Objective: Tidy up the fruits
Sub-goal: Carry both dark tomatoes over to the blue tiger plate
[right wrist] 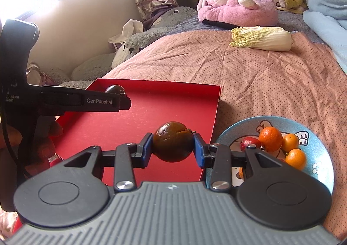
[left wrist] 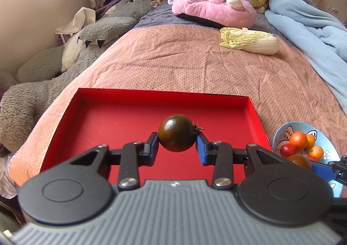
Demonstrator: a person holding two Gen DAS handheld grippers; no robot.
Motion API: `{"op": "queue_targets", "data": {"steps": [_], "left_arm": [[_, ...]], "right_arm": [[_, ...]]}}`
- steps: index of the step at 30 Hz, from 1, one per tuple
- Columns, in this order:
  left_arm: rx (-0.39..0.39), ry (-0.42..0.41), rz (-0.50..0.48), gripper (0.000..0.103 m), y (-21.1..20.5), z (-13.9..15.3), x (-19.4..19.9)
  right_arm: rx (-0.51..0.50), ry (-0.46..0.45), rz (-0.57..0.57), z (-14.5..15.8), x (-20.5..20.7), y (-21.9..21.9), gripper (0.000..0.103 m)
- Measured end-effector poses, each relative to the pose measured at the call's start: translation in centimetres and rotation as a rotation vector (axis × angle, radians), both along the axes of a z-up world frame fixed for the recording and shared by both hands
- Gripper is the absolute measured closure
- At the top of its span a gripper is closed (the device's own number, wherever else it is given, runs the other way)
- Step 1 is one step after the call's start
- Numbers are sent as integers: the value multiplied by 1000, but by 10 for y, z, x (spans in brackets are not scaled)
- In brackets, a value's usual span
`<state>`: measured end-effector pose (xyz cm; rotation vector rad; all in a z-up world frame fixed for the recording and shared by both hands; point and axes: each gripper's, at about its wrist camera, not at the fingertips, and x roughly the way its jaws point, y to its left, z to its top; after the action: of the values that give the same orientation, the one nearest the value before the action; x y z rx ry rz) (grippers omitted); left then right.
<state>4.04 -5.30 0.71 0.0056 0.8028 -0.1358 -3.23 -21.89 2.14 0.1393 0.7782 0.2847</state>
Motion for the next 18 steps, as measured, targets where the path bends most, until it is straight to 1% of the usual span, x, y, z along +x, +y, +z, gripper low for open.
{"op": "queue_targets", "data": {"steps": [9,18], "left_arm": [[4,-2,-48,63,-22,1,-5],[16,-6,-91,63,-43,3,-8]], "right_arm": [[11,-12,-43,2,-9,-18,58],[27,-17,-109,3,-18,-45,58]]}}
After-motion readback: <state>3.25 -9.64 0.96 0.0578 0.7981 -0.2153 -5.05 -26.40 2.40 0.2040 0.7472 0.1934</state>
